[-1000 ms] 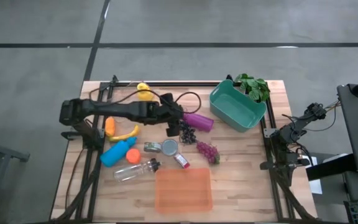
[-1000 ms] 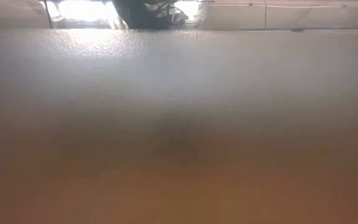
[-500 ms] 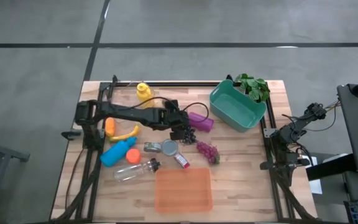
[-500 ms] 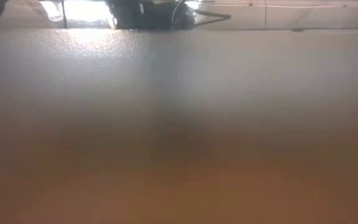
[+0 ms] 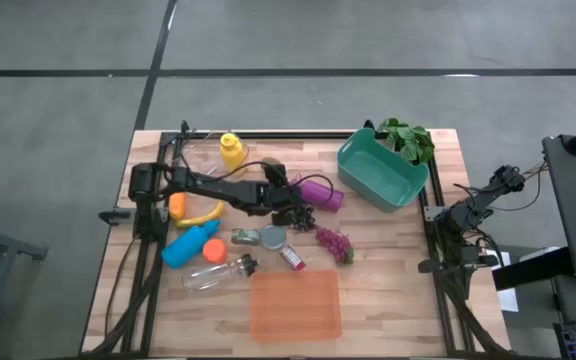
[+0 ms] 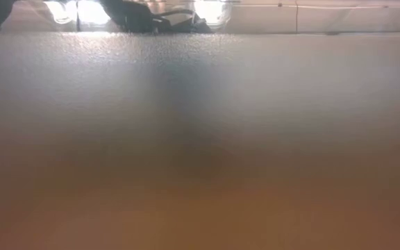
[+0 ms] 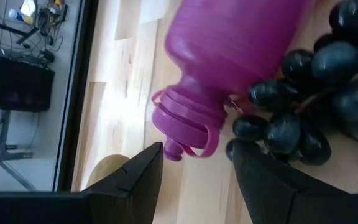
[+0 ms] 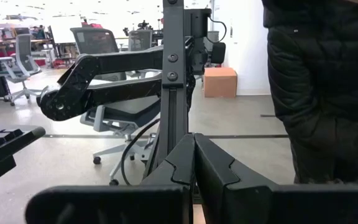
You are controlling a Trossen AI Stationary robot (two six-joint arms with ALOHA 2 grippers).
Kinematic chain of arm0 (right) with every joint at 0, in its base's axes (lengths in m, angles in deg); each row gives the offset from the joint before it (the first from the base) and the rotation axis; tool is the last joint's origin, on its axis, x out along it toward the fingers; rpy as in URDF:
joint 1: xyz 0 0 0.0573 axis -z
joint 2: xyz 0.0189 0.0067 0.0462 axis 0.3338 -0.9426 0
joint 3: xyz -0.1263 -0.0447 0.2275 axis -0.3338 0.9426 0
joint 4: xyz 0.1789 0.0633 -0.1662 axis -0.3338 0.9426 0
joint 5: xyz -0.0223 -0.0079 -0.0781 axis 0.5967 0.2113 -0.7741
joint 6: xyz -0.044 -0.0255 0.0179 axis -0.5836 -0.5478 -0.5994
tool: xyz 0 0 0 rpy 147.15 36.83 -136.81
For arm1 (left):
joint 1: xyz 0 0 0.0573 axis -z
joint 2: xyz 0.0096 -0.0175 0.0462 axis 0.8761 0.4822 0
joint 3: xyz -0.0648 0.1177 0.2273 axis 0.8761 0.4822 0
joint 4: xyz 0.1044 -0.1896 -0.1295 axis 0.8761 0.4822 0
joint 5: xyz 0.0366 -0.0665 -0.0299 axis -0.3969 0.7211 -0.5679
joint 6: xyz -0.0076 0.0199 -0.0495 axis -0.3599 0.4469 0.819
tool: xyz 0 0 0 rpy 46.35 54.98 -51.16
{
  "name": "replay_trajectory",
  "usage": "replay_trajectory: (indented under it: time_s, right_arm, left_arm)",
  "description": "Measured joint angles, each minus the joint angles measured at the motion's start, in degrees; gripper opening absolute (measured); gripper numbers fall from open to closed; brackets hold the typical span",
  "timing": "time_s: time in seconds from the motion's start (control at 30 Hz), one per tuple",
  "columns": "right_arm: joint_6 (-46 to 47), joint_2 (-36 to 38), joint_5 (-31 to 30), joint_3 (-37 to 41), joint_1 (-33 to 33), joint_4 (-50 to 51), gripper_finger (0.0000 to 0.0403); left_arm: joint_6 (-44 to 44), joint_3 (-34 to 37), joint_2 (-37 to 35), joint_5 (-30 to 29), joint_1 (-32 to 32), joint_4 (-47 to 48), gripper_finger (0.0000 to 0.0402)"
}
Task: Pick & Place Food Item
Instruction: Put the purple water bottle into the transparent bin
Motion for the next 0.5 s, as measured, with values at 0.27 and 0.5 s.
replay_trajectory:
  time_s: [0.27,0.5]
  right_arm:
    - [-0.02,0.02,0.00,0.02,0.00,0.00,0.0008]
    - [-0.02,0.02,0.00,0.01,0.00,0.00,0.0008]
  left_arm:
    - [-1.09,2.23,0.00,-0.39,0.00,-4.05,0.0198]
    - [-5.43,5.71,-0.02,-0.83,0.00,-12.44,0.0198]
